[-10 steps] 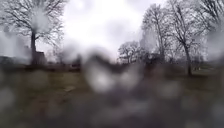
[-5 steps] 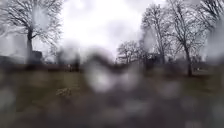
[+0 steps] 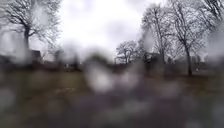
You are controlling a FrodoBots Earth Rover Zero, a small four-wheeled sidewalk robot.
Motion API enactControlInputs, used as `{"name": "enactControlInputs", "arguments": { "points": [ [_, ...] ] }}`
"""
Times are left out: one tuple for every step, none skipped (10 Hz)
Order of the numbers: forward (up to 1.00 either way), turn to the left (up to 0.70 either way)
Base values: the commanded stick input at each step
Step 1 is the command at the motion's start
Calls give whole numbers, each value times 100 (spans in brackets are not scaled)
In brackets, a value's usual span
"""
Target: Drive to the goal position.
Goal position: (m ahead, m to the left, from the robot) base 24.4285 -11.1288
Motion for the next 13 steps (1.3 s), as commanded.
{"name": "enactControlInputs", "arguments": {
  "points": [
    [100, 0],
    [100, 0],
    [100, 0],
    [100, 0],
    [100, 0],
    [100, 0],
    [100, 0],
    [100, 0],
    [100, 0],
    [100, 0],
    [100, 0],
    [100, 0],
    [100, 0]
  ]
}}
